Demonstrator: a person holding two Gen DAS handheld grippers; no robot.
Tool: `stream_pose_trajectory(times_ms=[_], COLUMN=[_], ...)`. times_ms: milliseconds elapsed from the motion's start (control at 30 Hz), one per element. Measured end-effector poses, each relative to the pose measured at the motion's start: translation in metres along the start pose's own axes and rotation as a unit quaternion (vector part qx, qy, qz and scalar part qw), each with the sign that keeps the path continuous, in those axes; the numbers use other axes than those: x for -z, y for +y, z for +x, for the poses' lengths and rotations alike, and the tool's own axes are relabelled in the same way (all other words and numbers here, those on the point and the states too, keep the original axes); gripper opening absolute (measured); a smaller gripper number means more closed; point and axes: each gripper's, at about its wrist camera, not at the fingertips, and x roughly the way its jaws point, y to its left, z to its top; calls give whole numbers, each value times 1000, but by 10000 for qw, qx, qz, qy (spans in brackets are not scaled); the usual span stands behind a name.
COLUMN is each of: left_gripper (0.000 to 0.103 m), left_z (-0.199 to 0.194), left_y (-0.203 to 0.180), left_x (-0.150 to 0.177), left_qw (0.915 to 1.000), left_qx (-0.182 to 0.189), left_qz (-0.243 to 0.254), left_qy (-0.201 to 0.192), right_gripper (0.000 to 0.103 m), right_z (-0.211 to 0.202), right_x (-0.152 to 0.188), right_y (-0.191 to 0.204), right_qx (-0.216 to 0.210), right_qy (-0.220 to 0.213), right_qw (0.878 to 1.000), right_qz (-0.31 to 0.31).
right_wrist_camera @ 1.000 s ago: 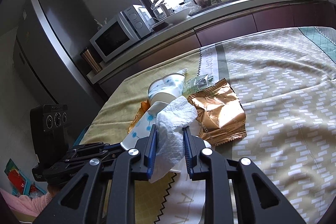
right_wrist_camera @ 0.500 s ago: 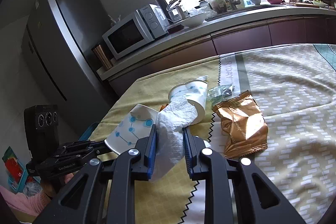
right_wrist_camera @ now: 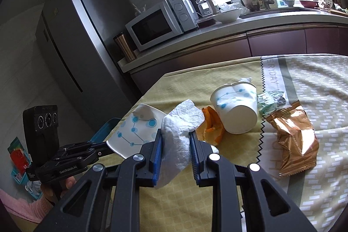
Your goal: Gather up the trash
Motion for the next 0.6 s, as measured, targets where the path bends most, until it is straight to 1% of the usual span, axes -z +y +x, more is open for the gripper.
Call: stream_pose_trajectory(times_ms=[267, 600], left_gripper=[4, 4], left_z=[-20, -45], left_y=[30, 61], left_x=[2, 6], left_qw=[9990, 9954], left_qx=[-325, -678], left_qz=[-286, -601], left_qy=[-130, -311], right_gripper=[22, 22], right_z=[26, 57], right_x=[-5, -14], right_y=[26, 59], right_qx=[-291, -663], right_qy=[187, 394], right_qw=[9991, 9957], right_qz=[-240, -512])
